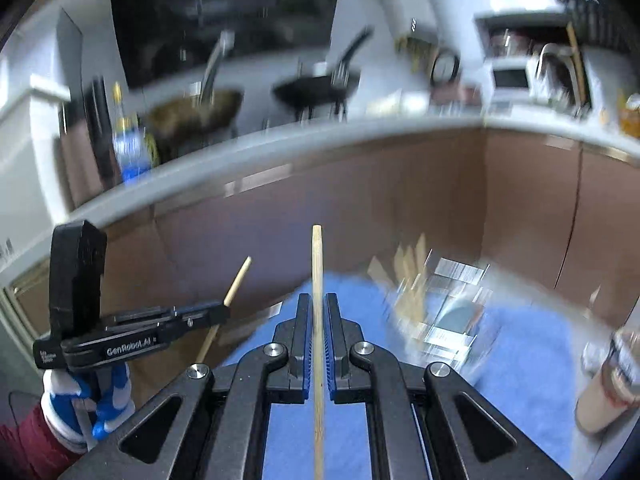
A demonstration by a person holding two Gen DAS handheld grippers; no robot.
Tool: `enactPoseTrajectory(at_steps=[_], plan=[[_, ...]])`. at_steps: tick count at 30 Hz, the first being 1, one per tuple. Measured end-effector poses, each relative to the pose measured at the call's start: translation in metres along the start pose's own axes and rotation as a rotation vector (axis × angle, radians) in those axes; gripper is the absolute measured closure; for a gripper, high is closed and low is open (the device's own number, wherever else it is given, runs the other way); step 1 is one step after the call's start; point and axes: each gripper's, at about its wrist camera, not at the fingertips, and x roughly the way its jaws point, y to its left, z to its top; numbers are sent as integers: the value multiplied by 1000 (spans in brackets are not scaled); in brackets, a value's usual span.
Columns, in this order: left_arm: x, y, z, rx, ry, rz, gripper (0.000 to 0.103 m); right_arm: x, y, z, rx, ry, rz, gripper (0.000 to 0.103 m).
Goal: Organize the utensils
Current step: 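Lower both chopsticks into the holder and open both tools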
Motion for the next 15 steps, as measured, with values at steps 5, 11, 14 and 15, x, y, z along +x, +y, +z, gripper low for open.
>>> enactPoseTrajectory(at_steps=[5, 11, 14, 15], plan=[[17, -28, 44, -50, -163, -71, 98, 10, -20, 37, -12, -190, -18, 97], [61, -38, 77, -129, -371, -54, 98, 55, -51, 51, 1, -303, -35, 97], [94, -40, 82, -144, -427, -17, 98, 77, -71, 49, 14, -306, -47, 97], [102, -40, 81, -149, -439, -5, 98, 87, -77, 49, 14, -304, -53, 97]])
